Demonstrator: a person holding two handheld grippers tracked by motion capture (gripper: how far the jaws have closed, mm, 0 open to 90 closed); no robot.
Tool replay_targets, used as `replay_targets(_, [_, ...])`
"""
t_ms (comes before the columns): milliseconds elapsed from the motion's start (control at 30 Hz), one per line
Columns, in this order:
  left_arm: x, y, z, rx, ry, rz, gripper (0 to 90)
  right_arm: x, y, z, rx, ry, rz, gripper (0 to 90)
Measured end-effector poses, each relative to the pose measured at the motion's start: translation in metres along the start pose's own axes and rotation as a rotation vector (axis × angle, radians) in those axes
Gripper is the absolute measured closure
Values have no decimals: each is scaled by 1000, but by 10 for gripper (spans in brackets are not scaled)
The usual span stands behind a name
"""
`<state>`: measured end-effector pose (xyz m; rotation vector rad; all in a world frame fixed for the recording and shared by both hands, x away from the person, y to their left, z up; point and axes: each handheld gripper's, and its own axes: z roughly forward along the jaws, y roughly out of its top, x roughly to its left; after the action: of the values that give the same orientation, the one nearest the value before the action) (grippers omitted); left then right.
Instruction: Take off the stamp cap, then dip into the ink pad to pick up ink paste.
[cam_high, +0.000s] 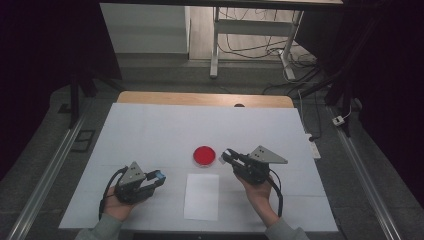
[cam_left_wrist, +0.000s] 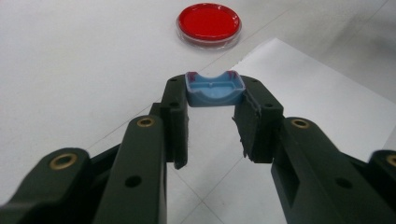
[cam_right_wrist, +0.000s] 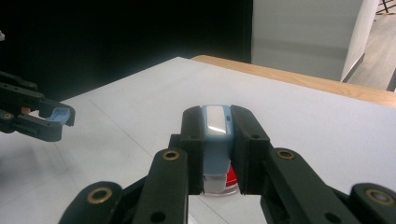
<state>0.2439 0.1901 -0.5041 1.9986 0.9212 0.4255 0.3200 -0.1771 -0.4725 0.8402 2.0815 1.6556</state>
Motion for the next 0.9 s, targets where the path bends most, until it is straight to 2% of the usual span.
replay_targets(133, [1, 0, -2, -5, 4, -9, 658, 0, 0, 1, 1, 3, -1, 754])
replay_targets(900, [-1, 0, 3, 6, -1, -1, 658, -2, 2, 13, 17, 4, -14, 754])
